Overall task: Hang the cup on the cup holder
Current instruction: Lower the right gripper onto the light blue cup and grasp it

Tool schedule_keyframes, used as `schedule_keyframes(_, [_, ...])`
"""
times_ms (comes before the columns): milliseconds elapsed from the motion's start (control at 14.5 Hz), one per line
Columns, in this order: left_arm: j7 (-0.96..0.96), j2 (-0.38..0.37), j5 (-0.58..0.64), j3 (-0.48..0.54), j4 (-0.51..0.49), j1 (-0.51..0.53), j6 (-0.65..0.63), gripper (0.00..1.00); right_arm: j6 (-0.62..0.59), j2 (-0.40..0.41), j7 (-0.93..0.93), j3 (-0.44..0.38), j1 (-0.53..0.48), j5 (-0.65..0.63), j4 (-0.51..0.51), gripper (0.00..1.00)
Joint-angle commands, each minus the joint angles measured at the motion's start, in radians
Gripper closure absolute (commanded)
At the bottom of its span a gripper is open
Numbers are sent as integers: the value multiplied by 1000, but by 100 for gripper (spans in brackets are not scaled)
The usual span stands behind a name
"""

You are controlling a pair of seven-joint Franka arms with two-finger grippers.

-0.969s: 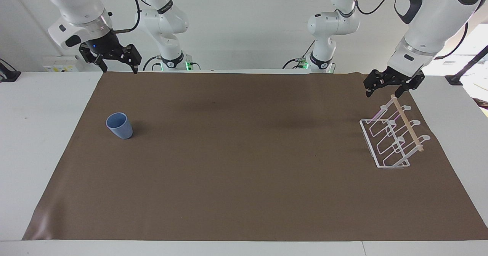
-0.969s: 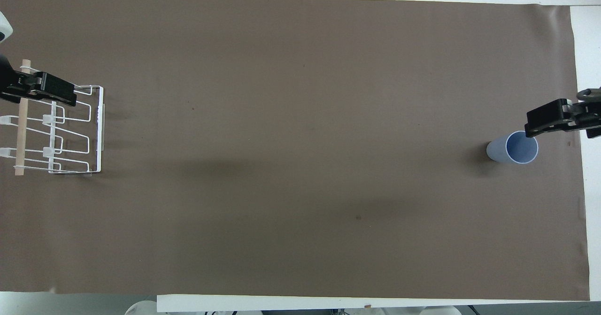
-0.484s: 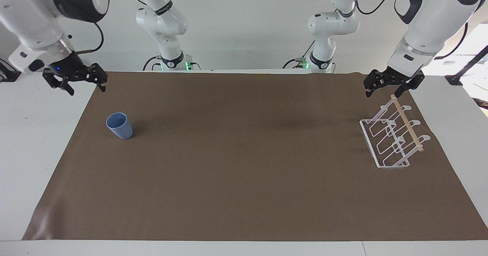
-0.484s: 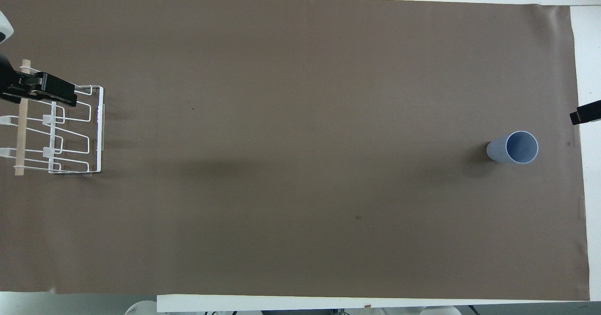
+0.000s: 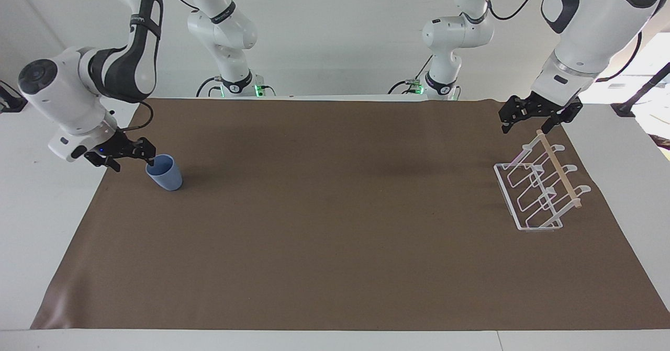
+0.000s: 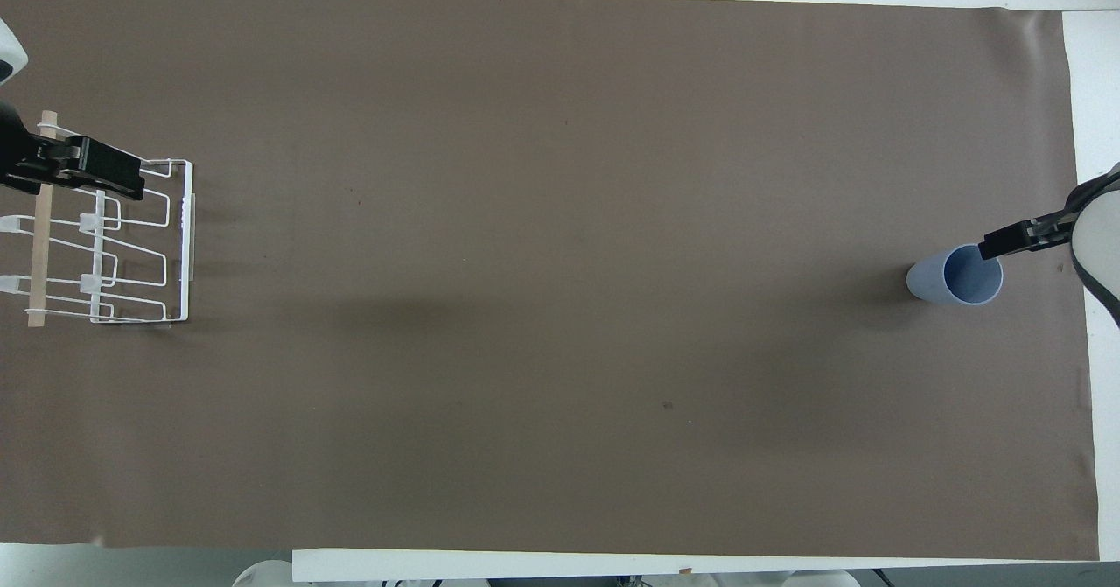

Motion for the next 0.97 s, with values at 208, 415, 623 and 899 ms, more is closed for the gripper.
schedule_keyframes(208, [-1,-25,-9,6,-29,-7,-12,0,115,-11,-89,7,-23,15,-107,7])
schedule_keyframes(415, [0,-25,-9,6,-28,-7,-12,0,161,-22,-97,7,-32,13,-167,16])
schedule_keyframes(623, [0,-25,-9,6,-28,-5,-10,0,193,-23,-109,7,-32,13,-184,45])
schedule_keyframes(899, [2,-25,-9,8,-28,-5,-12,0,177,-22,-117,7,-26,13,-175,91])
